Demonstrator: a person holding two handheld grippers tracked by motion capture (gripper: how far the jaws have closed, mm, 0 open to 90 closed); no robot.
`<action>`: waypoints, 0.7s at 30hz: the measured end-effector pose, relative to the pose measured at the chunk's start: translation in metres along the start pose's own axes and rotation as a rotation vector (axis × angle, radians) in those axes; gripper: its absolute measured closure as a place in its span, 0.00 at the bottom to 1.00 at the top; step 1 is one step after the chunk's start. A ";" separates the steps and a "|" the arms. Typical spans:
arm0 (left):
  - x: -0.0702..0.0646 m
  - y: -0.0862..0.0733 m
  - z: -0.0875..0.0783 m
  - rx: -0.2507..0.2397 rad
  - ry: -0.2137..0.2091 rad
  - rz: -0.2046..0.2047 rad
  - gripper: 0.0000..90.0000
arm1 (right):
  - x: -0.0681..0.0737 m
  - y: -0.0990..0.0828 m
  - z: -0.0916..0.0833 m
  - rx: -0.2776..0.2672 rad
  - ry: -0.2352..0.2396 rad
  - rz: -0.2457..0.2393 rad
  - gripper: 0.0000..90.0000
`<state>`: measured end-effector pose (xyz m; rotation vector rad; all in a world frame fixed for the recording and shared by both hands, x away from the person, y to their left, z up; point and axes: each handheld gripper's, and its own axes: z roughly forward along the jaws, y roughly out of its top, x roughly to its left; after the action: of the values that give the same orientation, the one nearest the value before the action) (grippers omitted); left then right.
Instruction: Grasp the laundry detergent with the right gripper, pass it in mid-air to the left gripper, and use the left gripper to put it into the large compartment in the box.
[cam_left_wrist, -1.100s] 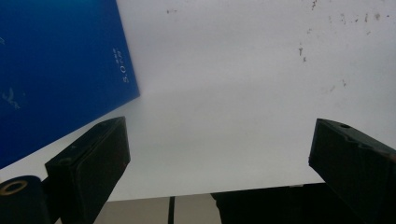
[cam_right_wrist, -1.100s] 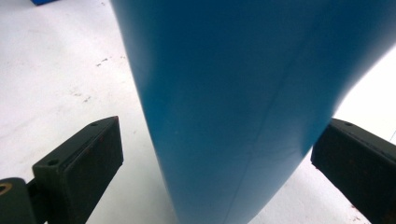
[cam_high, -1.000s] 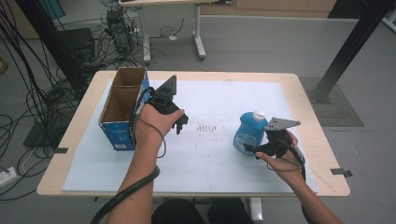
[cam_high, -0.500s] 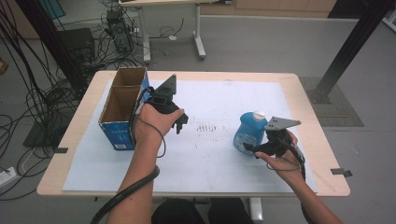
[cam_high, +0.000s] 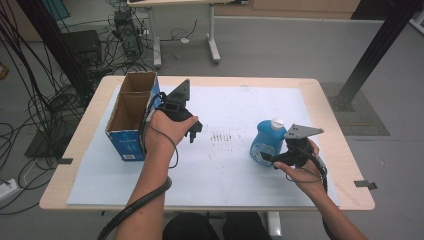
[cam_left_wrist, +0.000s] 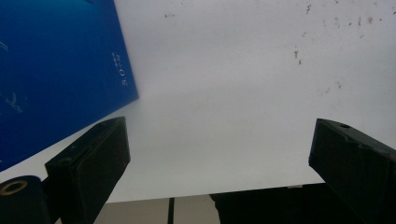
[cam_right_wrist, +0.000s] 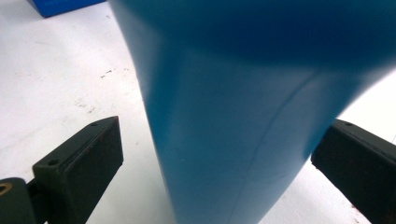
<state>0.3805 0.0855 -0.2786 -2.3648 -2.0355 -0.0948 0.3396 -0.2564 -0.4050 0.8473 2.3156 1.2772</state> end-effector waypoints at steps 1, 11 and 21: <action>0.000 0.000 0.000 0.000 0.002 -0.001 0.06 | 0.000 0.000 0.000 -0.001 0.001 0.000 0.02; 0.000 0.000 0.000 -0.001 0.000 0.000 0.06 | 0.001 0.001 0.000 -0.007 0.003 -0.001 0.02; 0.001 -0.001 0.000 -0.002 0.006 0.001 0.06 | 0.002 0.003 0.000 -0.016 0.009 -0.002 0.02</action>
<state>0.3800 0.0864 -0.2782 -2.3638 -2.0325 -0.1037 0.3390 -0.2537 -0.4031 0.8359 2.3096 1.2990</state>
